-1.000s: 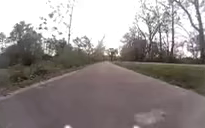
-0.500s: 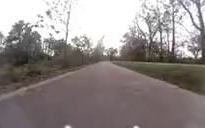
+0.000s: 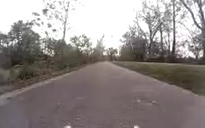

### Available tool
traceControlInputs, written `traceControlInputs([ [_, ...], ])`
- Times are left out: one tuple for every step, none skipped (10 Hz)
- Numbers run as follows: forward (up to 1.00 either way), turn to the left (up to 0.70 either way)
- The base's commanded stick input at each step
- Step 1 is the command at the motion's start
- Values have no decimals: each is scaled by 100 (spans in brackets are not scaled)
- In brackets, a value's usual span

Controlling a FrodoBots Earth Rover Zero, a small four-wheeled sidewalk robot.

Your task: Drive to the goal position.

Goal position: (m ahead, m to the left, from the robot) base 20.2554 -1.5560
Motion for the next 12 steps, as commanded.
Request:
traceControlInputs([
  [100, 0],
  [100, 0],
  [100, 0],
  [100, 0],
  [100, 0],
  [100, 0],
  [100, 0],
  [100, 0],
  [100, 0],
  [100, 0],
  [100, 0],
  [100, 0],
])
